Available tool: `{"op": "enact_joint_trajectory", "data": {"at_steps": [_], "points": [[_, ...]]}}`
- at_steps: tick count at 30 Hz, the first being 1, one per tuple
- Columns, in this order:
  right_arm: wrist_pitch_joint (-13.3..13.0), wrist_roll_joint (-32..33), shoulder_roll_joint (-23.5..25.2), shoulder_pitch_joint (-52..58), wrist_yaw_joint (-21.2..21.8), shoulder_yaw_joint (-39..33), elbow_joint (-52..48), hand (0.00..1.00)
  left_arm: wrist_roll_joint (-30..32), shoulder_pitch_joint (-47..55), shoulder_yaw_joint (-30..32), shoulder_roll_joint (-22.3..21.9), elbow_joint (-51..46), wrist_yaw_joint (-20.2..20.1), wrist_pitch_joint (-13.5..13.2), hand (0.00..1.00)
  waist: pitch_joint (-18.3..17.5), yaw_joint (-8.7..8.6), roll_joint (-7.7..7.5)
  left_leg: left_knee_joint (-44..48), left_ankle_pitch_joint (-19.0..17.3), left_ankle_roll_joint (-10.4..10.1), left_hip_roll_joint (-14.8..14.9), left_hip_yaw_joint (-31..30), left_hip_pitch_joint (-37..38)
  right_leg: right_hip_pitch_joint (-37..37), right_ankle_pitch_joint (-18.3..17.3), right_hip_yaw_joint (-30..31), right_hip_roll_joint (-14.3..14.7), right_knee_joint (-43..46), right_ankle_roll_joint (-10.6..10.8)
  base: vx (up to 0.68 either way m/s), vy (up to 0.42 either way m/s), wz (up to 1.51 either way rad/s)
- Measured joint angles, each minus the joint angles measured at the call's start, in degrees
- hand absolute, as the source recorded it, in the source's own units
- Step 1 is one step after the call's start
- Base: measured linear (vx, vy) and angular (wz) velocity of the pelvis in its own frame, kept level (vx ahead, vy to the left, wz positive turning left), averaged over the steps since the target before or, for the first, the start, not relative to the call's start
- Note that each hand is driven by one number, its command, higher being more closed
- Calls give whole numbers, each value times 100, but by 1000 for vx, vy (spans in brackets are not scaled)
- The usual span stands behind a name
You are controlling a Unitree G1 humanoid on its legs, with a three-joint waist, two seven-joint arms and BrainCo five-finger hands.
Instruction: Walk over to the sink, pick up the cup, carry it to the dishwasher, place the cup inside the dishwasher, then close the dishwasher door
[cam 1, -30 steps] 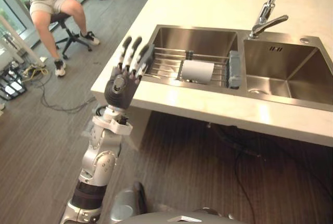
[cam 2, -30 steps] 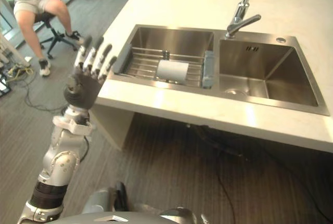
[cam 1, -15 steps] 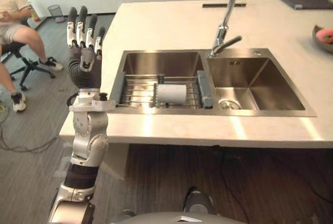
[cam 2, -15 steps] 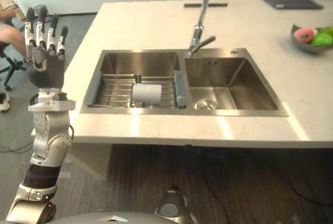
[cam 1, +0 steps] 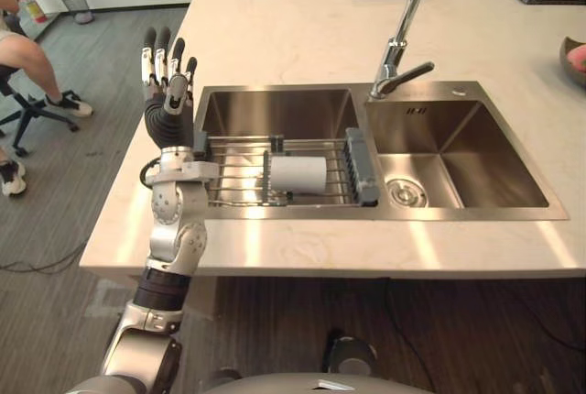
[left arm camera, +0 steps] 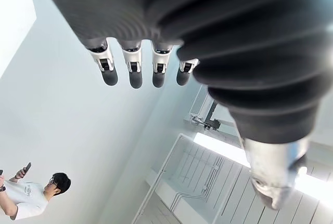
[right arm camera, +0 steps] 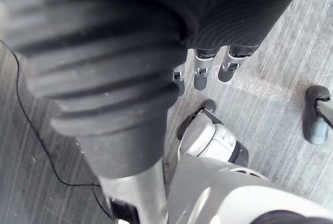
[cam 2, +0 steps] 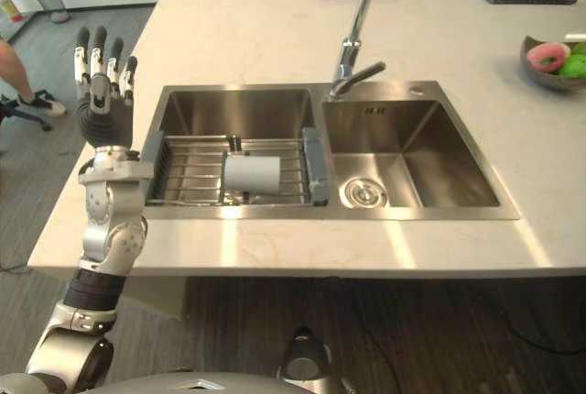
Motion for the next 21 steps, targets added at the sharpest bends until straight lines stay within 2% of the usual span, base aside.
{"op": "enact_joint_trajectory", "data": {"at_steps": [1, 2, 3, 4, 5, 6, 7, 8, 9, 10, 11, 14, 19, 21], "points": [[0, -14, -4, 7, -6, -11, 2, 0, 33, 22, 0, 4, 2, -10, 25, 0, 43, -7, -7, 401, 92, 106, 17, -87, -130, 158, 20, 3, 2, -114, -24, 106, -9, 41], [0, -17, -13, 41, -12, -20, -1, 0, 90, 62, -7, 5, 15, -17, 103, 0, 224, -4, -158, 1228, 283, 255, 48, -192, -433, 573, 55, 24, -110, -376, -61, 132, 33, 34], [0, -13, -11, 30, -18, -18, -14, 0, 95, 100, -75, 6, 15, -46, 137, 0, 243, 27, -158, 1342, -17, 44, 43, -176, -580, 883, 44, -3, -189, -539, -39, 161, 68, 29], [0, 6, -44, 63, -18, -35, -12, 0, 96, 106, -128, 10, 18, -84, 136, 0, 251, 47, -148, 1270, -93, 26, 34, -118, -658, 983, 37, -24, -209, -586, -8, 119, 98, 2], [17, 69, -144, 74, -12, -88, 1, 0, 206, 122, -240, 6, 14, -244, 127, 0, 235, 141, -73, 707, 112, 40, -69, -104, -711, 1041, 15, -40, -207, -596, 111, 75, 77, -22], [27, 156, -206, 39, -7, -94, -6, 0, 305, 141, -306, 0, -2, -312, 125, 0, 222, 182, 12, 251, 467, 50, -100, -125, -708, 1042, 10, 3, -164, -593, 169, 64, 121, -34], [20, 248, -285, -53, -15, -132, -21, 0, 525, 175, -490, 16, -19, -394, 149, 0, 200, 181, 151, -358, 820, -163, -127, -106, -679, 1068, -27, 47, -56, -607, 289, 112, 138, -12], [24, 306, -189, -85, 27, -141, -23, 0, 724, 227, -692, 39, -13, -437, 300, 0, 68, 110, 18, -804, 989, -101, -377, -70, -532, 1079, 52, 39, -256, -694, 404, 129, 129, 6], [26, 356, -142, -85, 45, -149, -22, 0, 799, 229, -780, 38, -13, -444, 374, 0, 34, 96, -74, -1067, 1119, -81, -504, -44, -459, 1073, 86, 8, -343, -768, 441, 168, 115, 22], [23, 352, 77, -96, 135, -297, -15, 0, 985, 228, -918, 41, -13, -428, 505, 0, -2, 115, -207, -1736, 1443, -41, -736, 29, -291, 1038, 230, -24, -438, -991, 478, 134, 84, 9], [21, 350, 177, -114, 149, -308, -15, 0, 994, 229, -969, 67, -11, -407, 579, 0, 0, 129, -227, -1988, 1565, -26, -801, 47, -250, 1041, 308, -26, -440, -1125, 507, 132, 81, 2], [9, 224, 283, -108, 121, -340, 30, 0, 1096, 244, -1074, 146, 65, -395, 818, 0, 6, 110, -235, -2223, 1637, -15, -897, 94, -131, 1163, 425, -34, -454, -1384, 550, 118, 46, -6], [-13, 175, 224, -198, 9, -334, -27, 0, 1258, 312, -1375, 317, 267, -481, 981, 0, -2, 73, -200, -2479, 1660, -55, -903, 173, 191, 1411, 465, -84, -365, -1663, 489, 53, 0, -9], [-7, 184, 219, -228, -20, -328, -31, 0, 1762, 470, -1489, 365, 441, -671, 1120, 0, -9, 45, -196, -2645, 1729, -104, -860, 179, 229, 1405, 511, -95, -272, -1780, 409, -9, -25, -7]]}}
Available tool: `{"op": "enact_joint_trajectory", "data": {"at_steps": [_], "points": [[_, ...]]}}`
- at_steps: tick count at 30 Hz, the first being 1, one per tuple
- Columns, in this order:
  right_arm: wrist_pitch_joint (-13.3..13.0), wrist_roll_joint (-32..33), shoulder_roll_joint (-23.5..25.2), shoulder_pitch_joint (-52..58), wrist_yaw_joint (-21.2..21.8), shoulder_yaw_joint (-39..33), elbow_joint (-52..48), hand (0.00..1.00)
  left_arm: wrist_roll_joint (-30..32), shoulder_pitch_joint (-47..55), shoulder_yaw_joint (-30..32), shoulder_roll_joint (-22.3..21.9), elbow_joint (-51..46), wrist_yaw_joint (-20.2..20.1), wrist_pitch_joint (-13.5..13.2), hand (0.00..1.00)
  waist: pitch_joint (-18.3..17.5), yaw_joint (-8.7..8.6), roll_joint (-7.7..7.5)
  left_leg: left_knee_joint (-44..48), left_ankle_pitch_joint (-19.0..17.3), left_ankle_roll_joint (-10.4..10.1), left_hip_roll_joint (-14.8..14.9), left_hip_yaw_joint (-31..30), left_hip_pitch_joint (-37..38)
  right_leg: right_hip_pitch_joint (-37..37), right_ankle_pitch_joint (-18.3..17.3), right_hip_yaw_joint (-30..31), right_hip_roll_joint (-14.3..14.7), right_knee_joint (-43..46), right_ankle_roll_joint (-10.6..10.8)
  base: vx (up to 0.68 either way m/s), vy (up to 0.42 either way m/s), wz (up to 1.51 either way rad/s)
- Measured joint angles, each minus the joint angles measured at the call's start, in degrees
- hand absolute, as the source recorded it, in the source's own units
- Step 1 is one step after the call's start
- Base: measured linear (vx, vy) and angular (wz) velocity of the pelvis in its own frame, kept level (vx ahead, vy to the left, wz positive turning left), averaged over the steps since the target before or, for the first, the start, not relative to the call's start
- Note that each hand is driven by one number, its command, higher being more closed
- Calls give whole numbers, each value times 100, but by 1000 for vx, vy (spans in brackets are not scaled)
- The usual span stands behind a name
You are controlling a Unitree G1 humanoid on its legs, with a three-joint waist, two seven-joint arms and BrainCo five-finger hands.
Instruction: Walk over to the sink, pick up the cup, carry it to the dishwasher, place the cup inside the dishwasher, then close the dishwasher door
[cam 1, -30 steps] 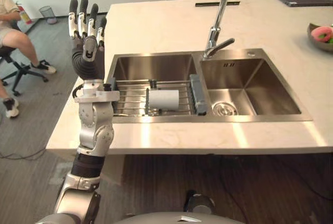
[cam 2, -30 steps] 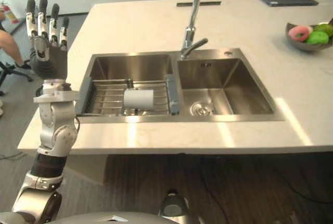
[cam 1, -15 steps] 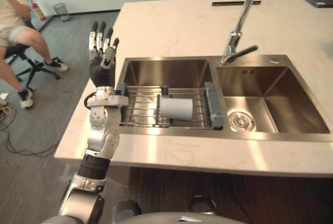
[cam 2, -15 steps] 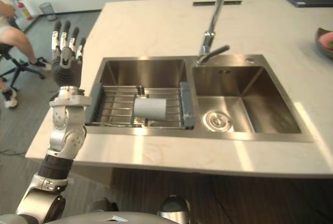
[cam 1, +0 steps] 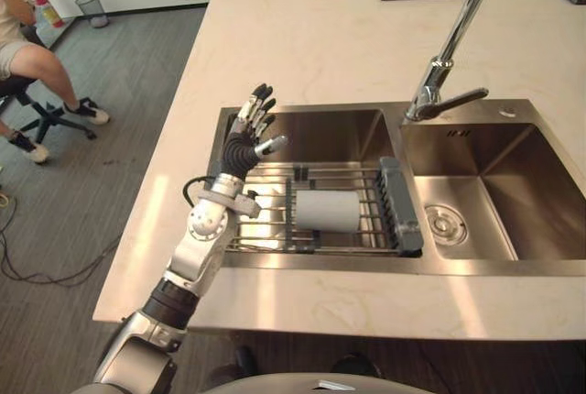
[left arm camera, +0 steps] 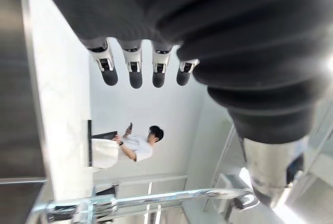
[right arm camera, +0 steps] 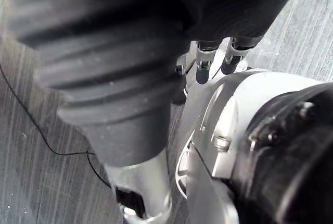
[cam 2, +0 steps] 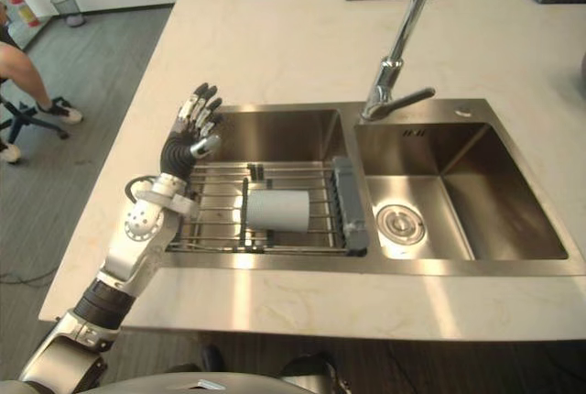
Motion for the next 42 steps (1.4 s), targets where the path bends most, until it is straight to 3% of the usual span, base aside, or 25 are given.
{"op": "enact_joint_trajectory", "data": {"at_steps": [5, 13, 15, 19, 21, 24, 27, 36, 42], "points": [[2, 5, -47, -56, 0, 63, -33, 0, 999, 261, -489, 216, 153, -308, 173, 0, 6, -55, -30, -163, 97, -5, 21, 22, 6, -34, 60, 8, 69, -126, -61, -7, -7, -2], [24, 5, -162, -128, 15, 43, -23, 0, 1982, 266, -835, 581, 134, -533, 245, 0, 0, -58, -40, -166, 96, -6, 25, 24, 14, 59, 171, -11, 112, -317, -62, 0, 0, 0], [33, 55, -224, -211, 18, 53, -23, 0, 2410, 293, -993, 593, 113, -366, 452, 0, -11, -63, -59, -166, 96, -6, 20, 19, 15, 88, 183, -24, 119, -372, -80, 0, 0, 0], [171, 480, -224, -297, 16, 106, -14, 0, 2897, 470, -1015, 592, 113, 290, 499, 0, -48, -68, -106, -169, 95, -8, 32, 19, 15, 93, 182, -26, 135, -389, -82, 0, 0, 0], [256, 733, -228, -300, -5, 220, -2, 0, 3240, 511, -1001, 593, 118, 704, 414, 0, -56, -66, -122, -169, 92, -12, 31, 19, 15, 99, 182, -29, 136, -397, -83, 0, 0, 0], [283, 736, -236, -299, -3, 218, 7, 0, 3630, 515, -993, 591, 155, 1020, 161, 0, -72, -74, -148, -169, 89, -17, 31, 21, 17, 106, 183, -29, 139, -412, -84, 0, 0, 0], [289, 738, -236, -298, -3, 211, 12, 0, 3923, 515, -1015, 591, 219, 1142, 26, 0, -75, -104, -153, -169, 85, -23, 32, 28, 30, 120, 187, -27, 143, -432, -89, 0, 0, 0], [358, 863, -245, -302, -2, 42, 18, 0, 4401, 434, -1468, 663, 306, 1092, -54, 0, -82, -212, -144, -170, 81, -27, 33, 84, 35, 137, 255, -4, 161, -531, -157, -2, 0, -2], [347, 955, -249, -310, -5, 43, 26, 0, 4749, 190, -1950, 658, 389, 782, 117, 0, -111, -295, -114, -172, 61, -28, 37, 181, 97, 125, 274, 93, 160, -532, -170, -16, 2, -9]]}}
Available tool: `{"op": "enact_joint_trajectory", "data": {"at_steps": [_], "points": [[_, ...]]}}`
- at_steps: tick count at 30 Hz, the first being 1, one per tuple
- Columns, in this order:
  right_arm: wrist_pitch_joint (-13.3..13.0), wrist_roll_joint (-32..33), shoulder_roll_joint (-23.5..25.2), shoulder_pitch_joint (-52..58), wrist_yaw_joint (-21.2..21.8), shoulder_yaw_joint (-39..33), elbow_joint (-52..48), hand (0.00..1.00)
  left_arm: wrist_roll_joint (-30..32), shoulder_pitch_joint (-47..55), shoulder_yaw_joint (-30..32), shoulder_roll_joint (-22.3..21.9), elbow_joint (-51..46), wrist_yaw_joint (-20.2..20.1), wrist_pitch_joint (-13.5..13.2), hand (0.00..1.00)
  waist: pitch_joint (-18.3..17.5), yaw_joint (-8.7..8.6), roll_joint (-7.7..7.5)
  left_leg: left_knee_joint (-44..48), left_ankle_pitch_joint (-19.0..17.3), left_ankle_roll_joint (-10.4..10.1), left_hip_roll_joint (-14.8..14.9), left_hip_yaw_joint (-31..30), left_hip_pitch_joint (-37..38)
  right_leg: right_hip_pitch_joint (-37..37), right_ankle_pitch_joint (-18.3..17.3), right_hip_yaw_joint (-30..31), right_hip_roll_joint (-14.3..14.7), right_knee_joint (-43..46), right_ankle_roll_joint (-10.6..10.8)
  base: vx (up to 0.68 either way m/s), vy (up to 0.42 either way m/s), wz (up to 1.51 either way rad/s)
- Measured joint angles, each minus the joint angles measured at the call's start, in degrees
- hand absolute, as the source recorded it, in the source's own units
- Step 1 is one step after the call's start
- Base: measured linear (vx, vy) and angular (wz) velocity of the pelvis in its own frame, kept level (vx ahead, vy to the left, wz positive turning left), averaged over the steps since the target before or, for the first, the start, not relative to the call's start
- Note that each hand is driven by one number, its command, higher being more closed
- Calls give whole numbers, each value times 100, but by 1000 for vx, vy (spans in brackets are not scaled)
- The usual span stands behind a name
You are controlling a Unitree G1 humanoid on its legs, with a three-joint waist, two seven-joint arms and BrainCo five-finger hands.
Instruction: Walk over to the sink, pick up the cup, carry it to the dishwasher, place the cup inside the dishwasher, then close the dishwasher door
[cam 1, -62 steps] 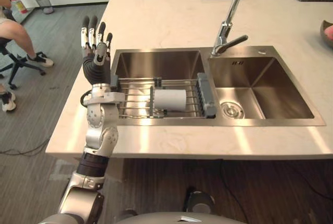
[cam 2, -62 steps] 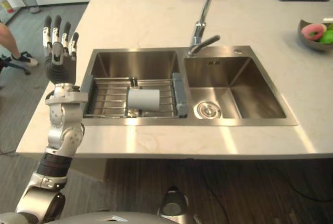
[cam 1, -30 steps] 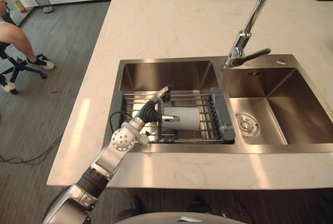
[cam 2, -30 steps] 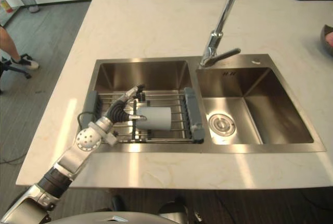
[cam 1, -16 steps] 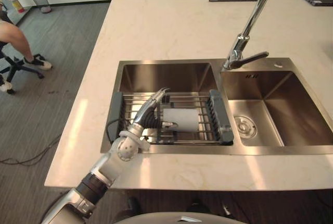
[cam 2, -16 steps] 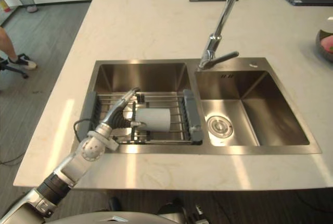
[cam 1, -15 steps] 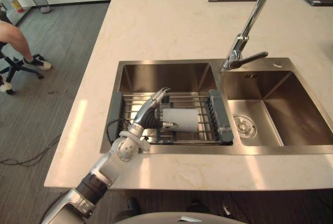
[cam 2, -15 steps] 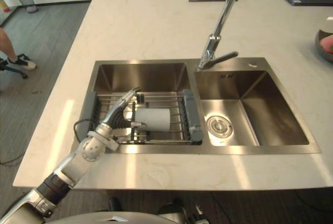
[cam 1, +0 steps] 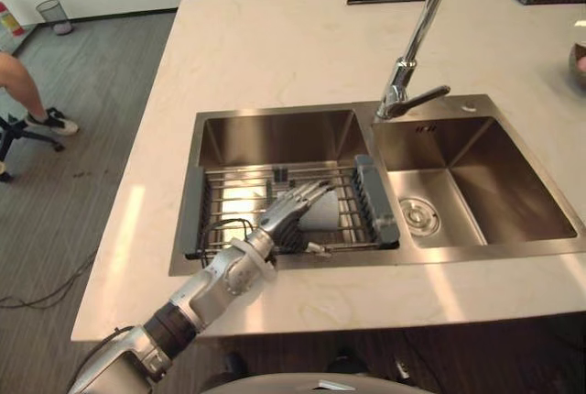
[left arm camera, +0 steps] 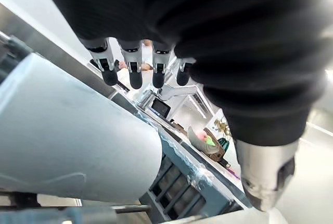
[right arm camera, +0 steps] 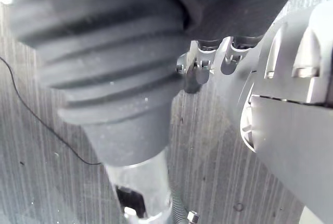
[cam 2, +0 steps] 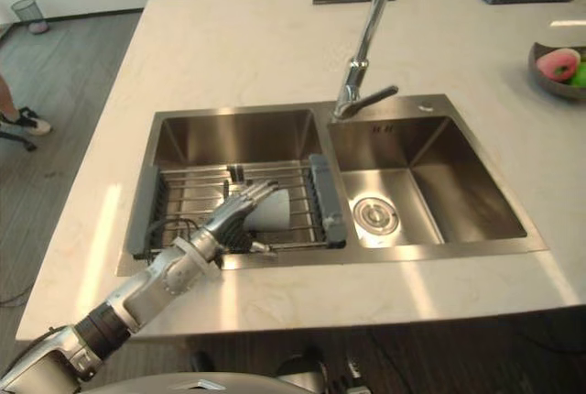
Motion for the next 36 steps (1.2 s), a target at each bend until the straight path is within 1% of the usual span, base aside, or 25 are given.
{"op": "enact_joint_trajectory", "data": {"at_steps": [3, 7, 10, 12, 13, 15, 16, 18, 19, 23, 25, 27, 28, 30, 31, 33, 35, 36], "points": [[0, 10, -18, -2, -21, 3, 3, 0, 101, -104, -8, 12, 55, -59, 192, 0, -27, -77, 43, 0, 0, 0, 2, 0, 0, -3, 2, 1, 0, 0, 2, 0, 0, 0], [3, 174, -50, -23, -74, 3, 13, 0, 188, -235, -109, 114, 71, -56, 350, 0, -42, -94, 68, 0, 0, 0, 5, 2, 0, -5, 5, 1, 1, 0, 8, 0, 0, 0], [-1, 225, -68, -39, -109, 21, 16, 0, 207, -353, -108, 123, 168, 45, 485, 0, -43, -121, 70, 0, 1, -1, 6, 5, 1, -4, 16, 1, 1, 0, 25, 0, 0, 0], [-6, 225, -66, -39, -125, 46, 45, 0, 205, -437, -104, 128, 289, 219, 582, 0, -43, -154, 71, 1, 1, -1, 7, 12, 6, -1, 40, 5, 1, 0, 65, 0, 0, 0], [-24, 225, -60, -30, -128, 66, 60, 0, 208, -452, -96, 171, 311, 328, 684, 0, -43, -228, 71, 0, 1, -1, 9, 25, 10, -3, 42, 16, 1, 0, 68, -9, 0, -4], [-82, 224, -60, -3, -131, 160, 76, 0, 214, -455, -88, 176, 324, 362, 730, 0, -43, -250, 71, 0, -3, -7, 13, 51, 20, -8, 41, 37, 1, -1, 66, -10, 1, -9], [-154, 220, -57, 46, -165, 283, 90, 0, 245, -459, -77, 178, 346, 362, 760, 0, -43, -253, 71, 0, -18, -24, 23, 113, 46, -19, 37, 96, 5, -3, 59, -13, 1, -22], [-228, 219, -45, 84, -243, 302, 101, 0, 322, -461, -50, 179, 408, 352, 758, 0, -43, -248, 74, -1, -40, -42, 29, 174, 88, -27, 31, 167, 9, -7, 49, -14, 0, -18], [-270, 215, -51, 131, -243, 384, 97, 0, 321, -500, -43, 182, 494, 287, 741, 0, -47, -284, 82, -1, -44, -44, 29, 173, 86, -29, 28, 166, 9, -19, 45, -13, -3, -4], [-349, 154, -39, 197, -240, 528, 97, 0, 315, -688, -53, 248, 671, -532, 783, 0, -49, -385, 100, -2, -47, -49, 32, 175, 47, -70, 27, 167, 11, -24, 46, 0, 0, 0], [-359, 132, -34, 199, -236, 572, 97, 0, 318, -729, -57, 278, 663, -718, 833, 0, -50, -405, 115, -1, -49, -51, 34, 180, 19, -106, 31, 166, 13, -4, 54, 0, 0, 0], [-401, 109, -24, 199, -234, 685, 94, 0, 318, -810, -66, 280, 644, -942, 939, 0, -48, -408, 122, 0, -50, -52, 34, 179, 4, -122, 56, 158, 13, -3, 95, 0, 0, 0], [-428, 109, -16, 197, -233, 729, 88, 0, 321, -854, -89, 283, 622, -1042, 1011, 0, -47, -413, 123, 0, -50, -52, 33, 179, 4, -121, 56, 152, 13, -3, 96, 0, 0, 0], [-495, 110, 27, 193, -234, 840, 32, 0, 342, -918, -108, 295, 527, -1276, 1296, 0, -42, -442, 133, 0, -51, -54, 33, 180, 4, -121, 56, 146, 13, -3, 95, 0, 0, 0], [-507, 110, 32, 192, -234, 896, 18, 0, 367, -931, -110, 300, 518, -1314, 1371, 0, -39, -444, 139, 0, -51, -54, 33, 180, 4, -121, 56, 146, 13, -3, 95, 0, 0, 0], [-511, 112, 36, 191, -237, 971, -12, 0, 533, -1022, -114, 312, 501, -1533, 1717, 0, -23, -479, 188, 0, -51, -54, 33, 181, 4, -122, 56, 146, 13, -3, 95, 0, 0, 0], [-509, 115, 18, 194, -242, 1078, -14, 0, 595, -1062, -101, 341, 534, -1665, 1929, 0, -13, -504, 234, -1, -51, -54, 36, 182, 4, -124, 56, 147, 13, -3, 95, 0, 0, 0], [-508, 116, 16, 194, -244, 1106, -14, 0, 611, -1073, -93, 347, 548, -1687, 1964, 0, -9, -508, 249, -1, -51, -53, 36, 183, 4, -125, 56, 147, 14, -3, 95, 0, 0, 0]]}}
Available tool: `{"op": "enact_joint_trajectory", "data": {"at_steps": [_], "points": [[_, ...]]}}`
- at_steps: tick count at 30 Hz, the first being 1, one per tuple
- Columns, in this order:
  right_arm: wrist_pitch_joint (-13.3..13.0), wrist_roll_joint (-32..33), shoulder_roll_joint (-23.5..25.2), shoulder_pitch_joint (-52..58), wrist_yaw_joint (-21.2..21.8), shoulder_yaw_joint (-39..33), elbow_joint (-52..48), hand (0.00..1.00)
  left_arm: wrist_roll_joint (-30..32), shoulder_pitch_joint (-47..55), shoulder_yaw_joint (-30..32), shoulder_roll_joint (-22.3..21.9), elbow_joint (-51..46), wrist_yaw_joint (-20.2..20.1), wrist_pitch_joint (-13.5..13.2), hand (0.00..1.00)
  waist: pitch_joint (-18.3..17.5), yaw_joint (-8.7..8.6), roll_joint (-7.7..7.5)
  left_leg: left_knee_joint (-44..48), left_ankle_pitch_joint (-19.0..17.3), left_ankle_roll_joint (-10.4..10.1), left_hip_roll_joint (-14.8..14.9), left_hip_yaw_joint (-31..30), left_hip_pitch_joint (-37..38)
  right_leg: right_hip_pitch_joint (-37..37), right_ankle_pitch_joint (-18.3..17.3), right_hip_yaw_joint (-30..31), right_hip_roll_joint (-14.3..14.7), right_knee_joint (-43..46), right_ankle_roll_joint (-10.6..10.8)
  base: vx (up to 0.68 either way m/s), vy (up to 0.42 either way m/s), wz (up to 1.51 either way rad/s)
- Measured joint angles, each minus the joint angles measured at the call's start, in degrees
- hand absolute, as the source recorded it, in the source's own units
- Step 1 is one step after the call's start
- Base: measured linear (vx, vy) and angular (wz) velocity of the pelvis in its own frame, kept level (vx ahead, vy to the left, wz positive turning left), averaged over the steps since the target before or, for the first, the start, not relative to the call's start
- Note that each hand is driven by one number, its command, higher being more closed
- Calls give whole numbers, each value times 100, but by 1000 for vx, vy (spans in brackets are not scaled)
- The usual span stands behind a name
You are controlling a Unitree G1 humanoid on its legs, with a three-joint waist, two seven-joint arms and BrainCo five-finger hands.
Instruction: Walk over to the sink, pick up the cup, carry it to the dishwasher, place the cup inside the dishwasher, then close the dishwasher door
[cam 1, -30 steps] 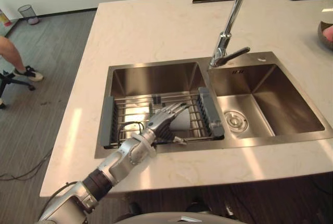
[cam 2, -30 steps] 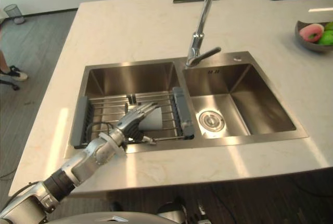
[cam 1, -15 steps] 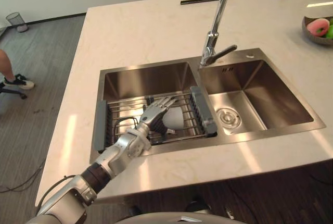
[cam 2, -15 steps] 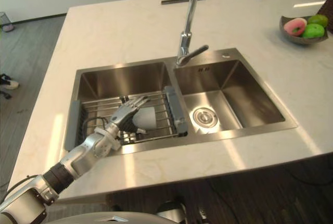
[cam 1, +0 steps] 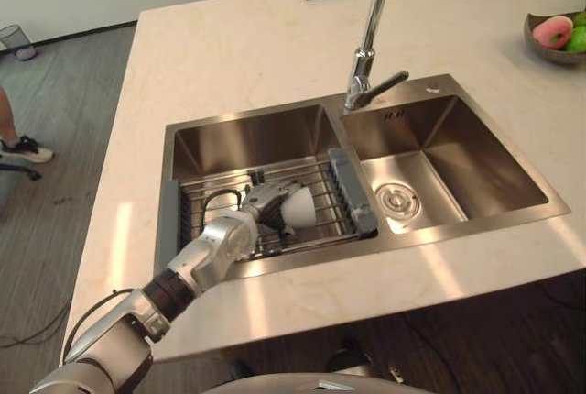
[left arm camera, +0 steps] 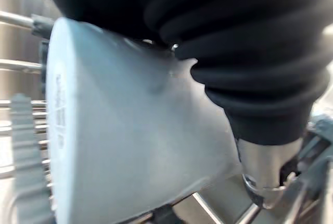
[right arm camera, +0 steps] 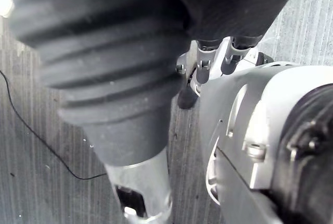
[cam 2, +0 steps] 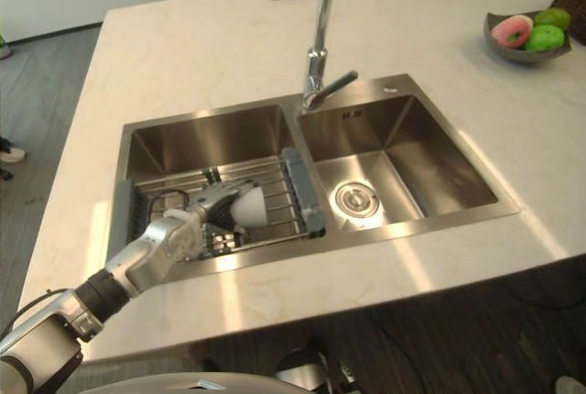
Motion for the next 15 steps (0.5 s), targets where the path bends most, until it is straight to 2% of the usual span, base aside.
{"op": "enact_joint_trajectory", "data": {"at_steps": [4, 5, 12, 15], "points": [[42, 18, -71, -5, -56, 73, -3, 0, 233, -21, 17, 9, -5, -159, 24, 0, 21, -6, 38, 0, -2, -2, 4, 1, -3, -5, -2, 1, 2, 0, 1, 0, 0, 0], [45, 21, -81, -5, -69, 73, -3, 0, 373, -30, 20, 9, -4, -307, 25, 100, 24, -9, 39, -1, -2, -3, 6, 2, -5, -8, -1, 1, 5, 0, 2, 0, 0, 0], [44, 46, -102, -4, -80, 293, -4, 0, 1083, -247, 38, -19, -37, -1085, -23, 100, 30, -51, 30, -1, -3, -4, 8, 9, -5, -15, -1, 12, 9, -1, 4, 0, 0, 0], [43, 50, -111, -4, -85, 305, -4, 0, 1180, -281, 36, -20, -45, -1348, -74, 100, 26, -83, 38, -1, -4, -6, 9, 11, -4, -15, 0, 16, 9, 0, 5, 0, 0, 0]]}}
